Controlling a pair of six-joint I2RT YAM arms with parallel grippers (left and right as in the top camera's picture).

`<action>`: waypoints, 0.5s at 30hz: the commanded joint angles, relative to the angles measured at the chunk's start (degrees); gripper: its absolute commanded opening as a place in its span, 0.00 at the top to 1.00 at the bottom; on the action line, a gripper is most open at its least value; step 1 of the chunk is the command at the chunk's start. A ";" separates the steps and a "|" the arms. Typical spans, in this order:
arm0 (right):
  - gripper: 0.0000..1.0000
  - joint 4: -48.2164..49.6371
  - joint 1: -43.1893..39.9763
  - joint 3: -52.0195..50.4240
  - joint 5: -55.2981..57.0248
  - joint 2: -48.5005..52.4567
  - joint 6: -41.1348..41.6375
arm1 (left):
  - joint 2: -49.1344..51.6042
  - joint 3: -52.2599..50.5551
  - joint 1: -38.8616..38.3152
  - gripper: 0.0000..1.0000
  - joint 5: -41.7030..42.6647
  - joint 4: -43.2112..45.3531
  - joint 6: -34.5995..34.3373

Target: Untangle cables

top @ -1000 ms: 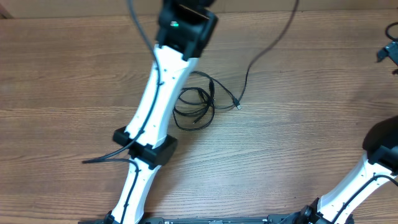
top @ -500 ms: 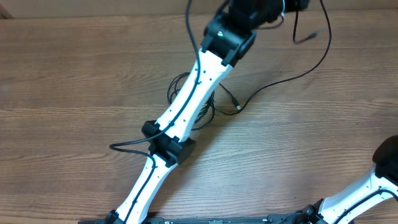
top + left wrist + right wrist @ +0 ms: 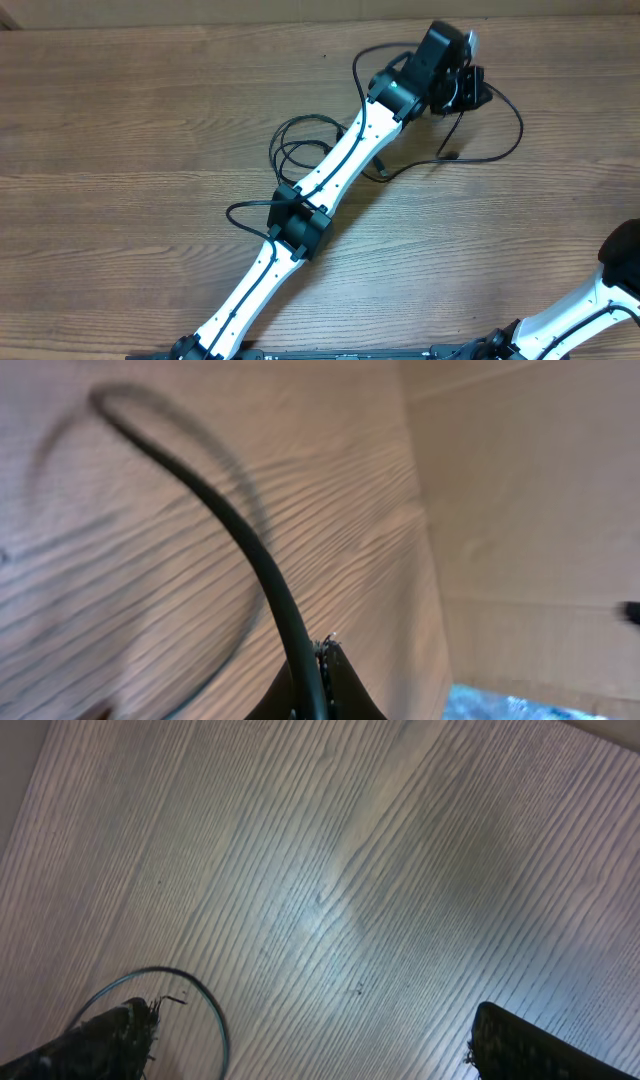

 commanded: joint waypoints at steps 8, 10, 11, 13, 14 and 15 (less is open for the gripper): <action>0.00 0.37 0.20 0.20 -0.31 -1.44 -0.28 | 1.60 0.20 -0.02 0.00 6.12 2.10 0.70; 0.00 0.37 0.20 0.20 -0.31 -1.44 -0.28 | 1.60 0.20 0.22 0.00 6.08 2.12 0.98; 0.00 0.37 0.20 0.20 -0.31 -1.44 -0.28 | 1.60 0.20 0.42 0.00 6.05 2.12 1.40; 0.00 0.37 0.20 0.20 -0.33 -1.44 -0.28 | 1.38 0.31 1.22 0.00 5.64 2.12 3.98; 0.00 0.37 0.20 0.20 -0.33 -1.44 -0.28 | 1.01 0.33 1.92 0.00 5.05 2.05 5.55; 0.00 0.35 0.20 0.20 -0.35 -1.44 -0.28 | 0.35 0.35 2.91 0.00 4.09 1.77 6.91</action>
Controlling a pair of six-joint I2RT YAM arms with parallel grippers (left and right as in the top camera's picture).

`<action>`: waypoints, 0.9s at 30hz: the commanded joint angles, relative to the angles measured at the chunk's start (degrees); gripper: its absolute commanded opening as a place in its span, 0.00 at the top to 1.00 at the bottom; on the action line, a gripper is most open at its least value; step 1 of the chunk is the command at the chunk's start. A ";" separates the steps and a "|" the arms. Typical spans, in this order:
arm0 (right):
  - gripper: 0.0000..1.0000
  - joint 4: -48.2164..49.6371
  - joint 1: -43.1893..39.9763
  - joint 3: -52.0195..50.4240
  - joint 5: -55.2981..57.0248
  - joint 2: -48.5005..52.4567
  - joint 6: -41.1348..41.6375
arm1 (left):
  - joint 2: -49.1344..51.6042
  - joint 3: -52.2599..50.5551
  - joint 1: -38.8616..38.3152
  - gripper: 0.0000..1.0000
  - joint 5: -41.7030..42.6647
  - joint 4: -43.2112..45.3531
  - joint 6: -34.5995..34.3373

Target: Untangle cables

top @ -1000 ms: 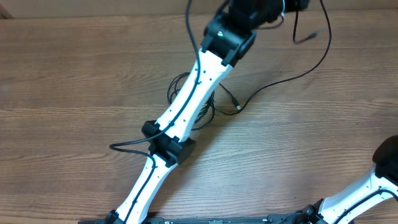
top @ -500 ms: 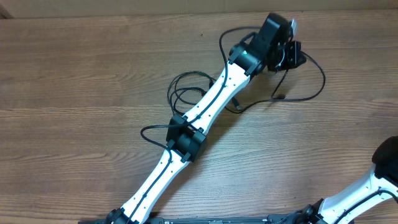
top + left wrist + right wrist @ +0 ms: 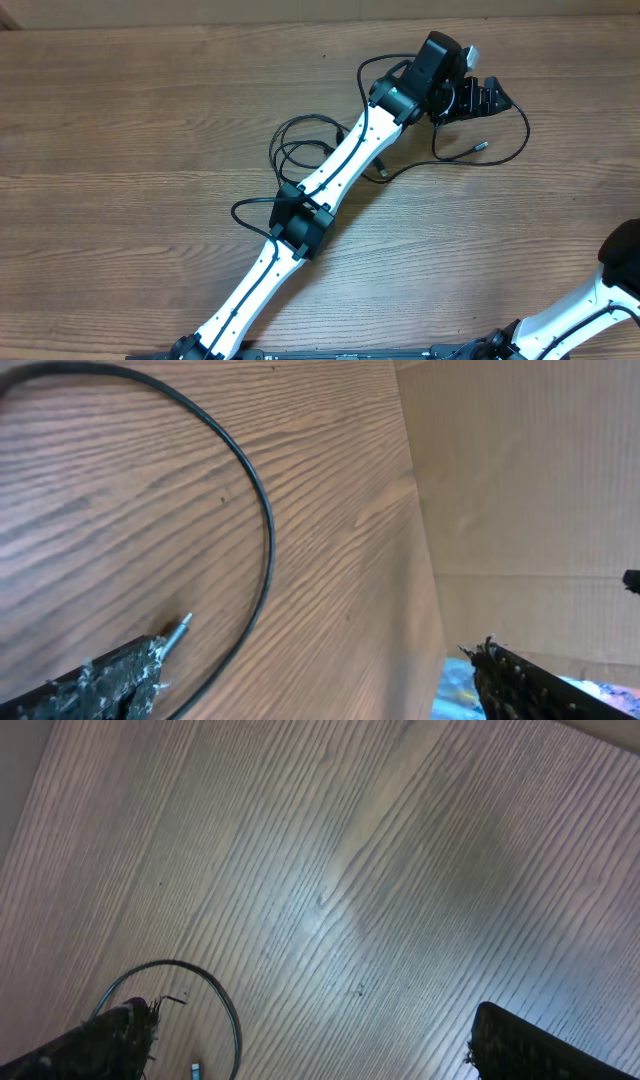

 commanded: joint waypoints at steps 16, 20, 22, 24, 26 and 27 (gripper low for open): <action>0.00 -0.28 1.49 0.17 -21.70 -1.44 -9.53 | -27.54 0.90 20.52 0.00 -43.15 -21.40 26.18; 0.00 -2.51 6.19 0.15 -23.04 -1.20 -9.53 | -33.20 0.90 22.14 0.00 -49.88 -23.76 27.23; 0.00 -2.93 10.93 0.07 -23.02 -0.74 -9.55 | -35.76 0.90 22.60 0.00 -52.74 -24.22 29.18; 0.00 -2.78 15.45 0.07 -22.97 -0.15 -11.06 | -37.86 0.90 22.77 0.00 -56.57 -24.76 30.62; 0.00 -2.45 20.26 0.07 -22.38 0.72 -12.59 | -39.54 0.90 22.80 0.00 -60.89 -25.33 32.15; 0.00 -2.16 22.73 0.07 -20.94 1.22 -12.57 | -40.39 0.90 22.80 0.00 -63.60 -25.73 33.07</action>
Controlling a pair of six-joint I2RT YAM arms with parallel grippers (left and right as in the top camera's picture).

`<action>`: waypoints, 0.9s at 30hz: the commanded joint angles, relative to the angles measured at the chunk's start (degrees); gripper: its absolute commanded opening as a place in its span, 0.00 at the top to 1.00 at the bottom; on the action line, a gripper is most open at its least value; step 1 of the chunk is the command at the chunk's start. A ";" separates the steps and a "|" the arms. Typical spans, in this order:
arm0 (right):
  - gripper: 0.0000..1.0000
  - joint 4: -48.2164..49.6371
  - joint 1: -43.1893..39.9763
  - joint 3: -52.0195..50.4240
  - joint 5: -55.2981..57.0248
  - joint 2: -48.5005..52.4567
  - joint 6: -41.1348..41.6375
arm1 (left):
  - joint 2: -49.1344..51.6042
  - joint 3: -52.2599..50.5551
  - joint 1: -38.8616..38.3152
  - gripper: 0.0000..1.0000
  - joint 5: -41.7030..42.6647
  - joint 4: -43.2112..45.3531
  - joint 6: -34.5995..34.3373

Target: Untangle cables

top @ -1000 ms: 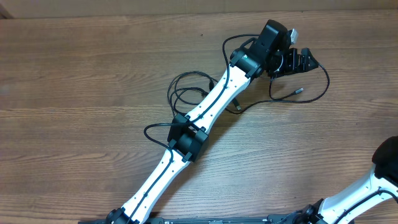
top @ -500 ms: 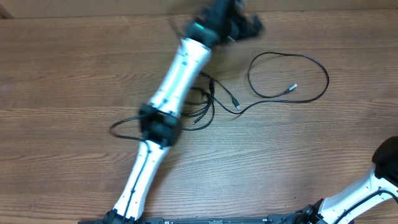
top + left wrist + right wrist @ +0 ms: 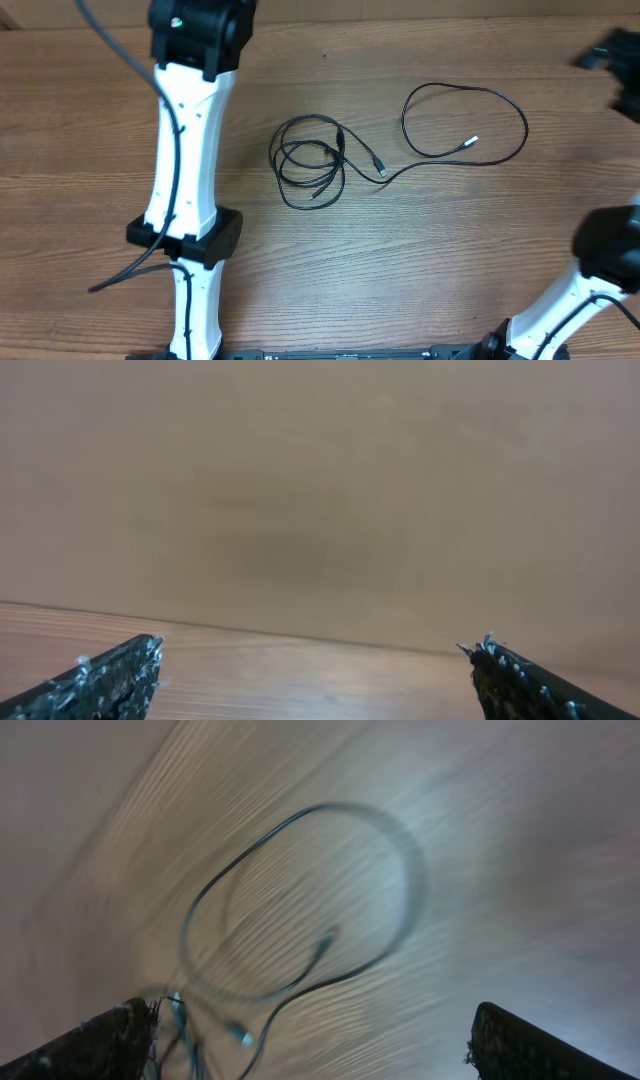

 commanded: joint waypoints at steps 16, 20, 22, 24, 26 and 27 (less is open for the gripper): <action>0.00 4.50 30.12 0.07 1.86 16.55 -1.68 | -8.15 0.22 1.18 0.00 -37.07 -8.04 10.03; 0.00 5.49 32.65 0.07 3.26 18.88 -0.20 | -8.15 0.22 3.26 0.00 -36.98 -8.09 10.01; 0.00 5.77 33.29 0.07 3.74 20.11 -0.17 | -8.15 0.22 4.07 0.00 -36.92 -8.13 10.01; 0.00 5.73 33.53 0.07 5.62 21.35 1.46 | -8.15 0.22 4.81 0.00 -36.52 -8.28 9.97; 0.00 5.75 33.53 0.07 7.56 22.56 2.91 | -8.15 0.22 5.57 0.00 -36.35 -8.68 9.94; 0.00 5.79 33.53 0.07 7.96 23.17 2.86 | -8.15 0.22 5.86 0.00 -36.35 -8.92 9.75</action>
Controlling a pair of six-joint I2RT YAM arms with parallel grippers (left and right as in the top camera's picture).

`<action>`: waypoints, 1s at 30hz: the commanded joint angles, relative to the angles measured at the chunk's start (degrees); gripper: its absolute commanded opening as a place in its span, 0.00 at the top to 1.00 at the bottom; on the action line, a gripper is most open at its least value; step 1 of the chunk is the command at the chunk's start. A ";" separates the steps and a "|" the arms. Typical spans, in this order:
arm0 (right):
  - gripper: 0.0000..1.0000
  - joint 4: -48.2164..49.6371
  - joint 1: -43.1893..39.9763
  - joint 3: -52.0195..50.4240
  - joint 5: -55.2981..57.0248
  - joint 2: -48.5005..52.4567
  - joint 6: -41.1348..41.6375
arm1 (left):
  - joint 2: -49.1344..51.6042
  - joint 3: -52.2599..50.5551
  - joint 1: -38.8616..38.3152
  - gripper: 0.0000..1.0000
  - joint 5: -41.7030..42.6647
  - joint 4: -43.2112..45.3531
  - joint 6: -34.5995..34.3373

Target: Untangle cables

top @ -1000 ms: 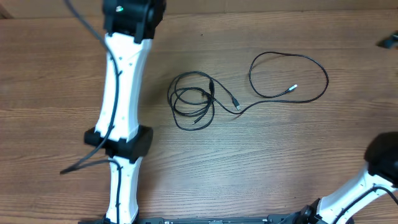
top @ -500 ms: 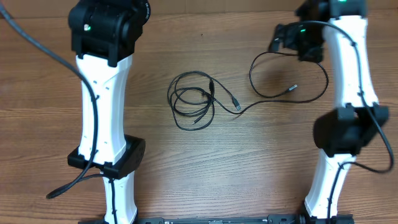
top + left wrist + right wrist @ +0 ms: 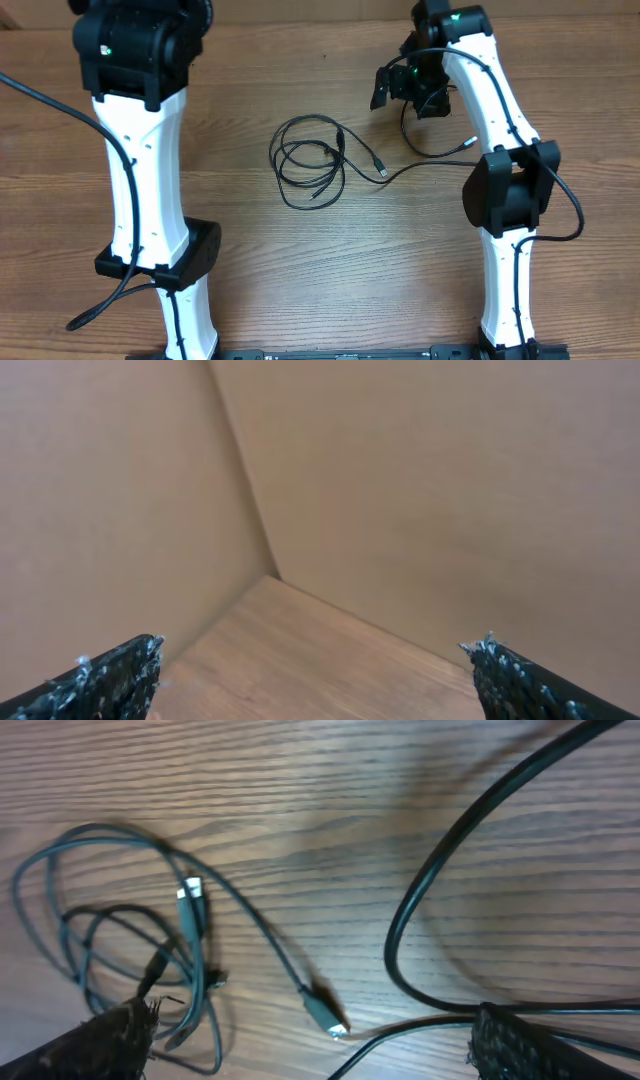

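A tangle of thin cables (image 3: 310,160) lies coiled at mid-table, also in the right wrist view as blue-grey loops (image 3: 110,920). One end plug (image 3: 378,160) points right of it (image 3: 325,1010). A black cable loop (image 3: 430,152) lies further right, partly under the right arm; it curves thickly through the right wrist view (image 3: 400,935). My right gripper (image 3: 395,88) hovers open above loop and plug (image 3: 315,1015), holding nothing. My left gripper (image 3: 318,650) is open and empty, raised at the far left, facing a corner.
The wooden table (image 3: 300,280) carries only the cables. Cardboard walls (image 3: 420,490) close the far-left corner. The left arm (image 3: 140,150) stands tall along the left side, and the right arm (image 3: 505,190) rises along the right.
My right gripper was at the far right edge, high up; now it hangs over the black loop's left side. The left arm has shifted further left. The cables lie as before.
My left gripper was shut on the black cable at the far right. Then it stood open there, the loop lying on the table. Later the left arm was raised at the far left, the right gripper at the right edge. Now the right gripper hovers over the cables.
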 commanded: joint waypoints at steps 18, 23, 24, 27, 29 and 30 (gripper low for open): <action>0.96 0.76 -3.98 0.79 16.70 7.28 6.69 | -1.09 0.22 2.95 0.00 8.55 -3.50 0.24; 0.96 -2.14 -11.10 2.29 24.30 7.06 8.76 | -1.09 0.20 2.93 0.00 11.74 -3.56 -2.25; 0.96 -2.67 -12.94 2.60 25.68 6.99 9.38 | -1.09 0.20 2.93 0.01 12.37 -3.54 -2.45; 0.96 -3.34 -18.93 3.26 27.08 6.95 9.42 | -1.09 0.17 2.89 0.00 14.91 -3.54 -2.62; 0.96 -3.30 -22.73 3.32 27.47 6.95 9.44 | -1.09 0.15 2.82 0.01 16.81 -3.56 -2.62; 0.96 -3.21 -24.92 3.32 27.85 6.95 9.42 | -1.09 0.15 2.82 0.00 17.88 -3.56 -2.62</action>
